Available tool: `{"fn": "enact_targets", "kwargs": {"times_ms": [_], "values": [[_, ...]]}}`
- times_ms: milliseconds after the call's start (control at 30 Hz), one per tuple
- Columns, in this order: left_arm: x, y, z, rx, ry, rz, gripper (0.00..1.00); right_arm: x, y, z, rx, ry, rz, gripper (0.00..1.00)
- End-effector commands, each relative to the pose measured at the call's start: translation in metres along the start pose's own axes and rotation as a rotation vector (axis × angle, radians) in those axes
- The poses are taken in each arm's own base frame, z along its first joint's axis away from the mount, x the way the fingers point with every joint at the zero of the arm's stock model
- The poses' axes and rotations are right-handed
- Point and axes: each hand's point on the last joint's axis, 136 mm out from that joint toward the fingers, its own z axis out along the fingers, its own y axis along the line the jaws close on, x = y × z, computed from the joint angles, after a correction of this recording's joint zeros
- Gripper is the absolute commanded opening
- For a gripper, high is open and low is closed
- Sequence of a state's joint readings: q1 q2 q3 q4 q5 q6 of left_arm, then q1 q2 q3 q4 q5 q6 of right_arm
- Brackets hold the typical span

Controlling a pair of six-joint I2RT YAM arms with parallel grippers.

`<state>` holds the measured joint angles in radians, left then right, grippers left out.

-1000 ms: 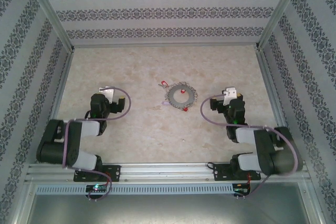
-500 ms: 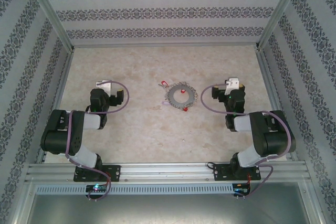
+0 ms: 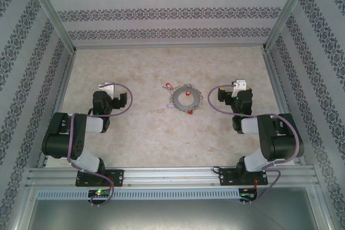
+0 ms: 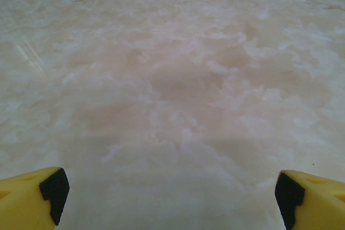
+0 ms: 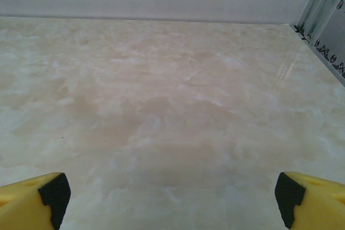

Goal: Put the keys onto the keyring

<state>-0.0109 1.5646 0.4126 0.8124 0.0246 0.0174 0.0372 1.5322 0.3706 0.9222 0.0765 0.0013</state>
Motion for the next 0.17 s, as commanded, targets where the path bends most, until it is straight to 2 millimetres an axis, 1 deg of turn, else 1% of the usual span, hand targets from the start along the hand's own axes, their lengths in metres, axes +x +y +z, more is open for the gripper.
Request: {"fn": "enact_targets", "kwargs": {"times_ms": [0, 133], "values": [[-0.0061, 0.0056, 0.0004, -0.017, -0.018, -0.023, 0.99, -0.0082, 0.0060, -0.0010, -0.028, -0.020, 0.003, 0.98], [-0.0060, 0.0055, 0.0005, -0.016, -0.018, -0.023, 0.99, -0.0088, 0.0049, -0.0039, -0.014, -0.033, -0.002, 0.98]]}}
